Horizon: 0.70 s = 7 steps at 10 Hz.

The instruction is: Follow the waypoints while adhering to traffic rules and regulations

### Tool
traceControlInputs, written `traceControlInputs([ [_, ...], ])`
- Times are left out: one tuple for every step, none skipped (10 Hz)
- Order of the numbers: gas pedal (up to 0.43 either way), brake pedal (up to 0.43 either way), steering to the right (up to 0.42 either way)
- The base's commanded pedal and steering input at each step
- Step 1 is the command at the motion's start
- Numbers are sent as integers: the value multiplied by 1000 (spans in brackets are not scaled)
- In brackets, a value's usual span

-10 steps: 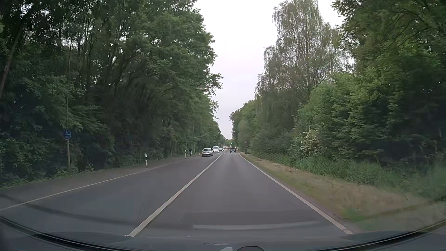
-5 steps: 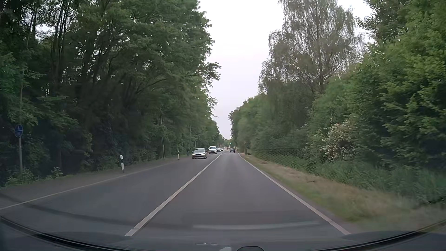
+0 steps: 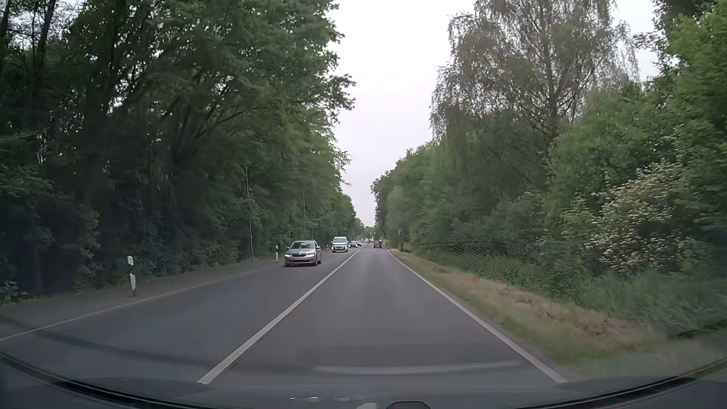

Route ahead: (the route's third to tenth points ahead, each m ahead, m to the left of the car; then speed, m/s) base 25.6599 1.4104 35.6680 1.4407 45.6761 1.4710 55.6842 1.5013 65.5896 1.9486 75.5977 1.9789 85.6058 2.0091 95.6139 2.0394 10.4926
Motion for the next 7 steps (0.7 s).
traceControlInputs([
  [260,0,3],
  [260,0,3],
  [268,0,3],
  [268,0,3],
  [268,0,3],
  [268,0,3],
  [268,0,3],
])
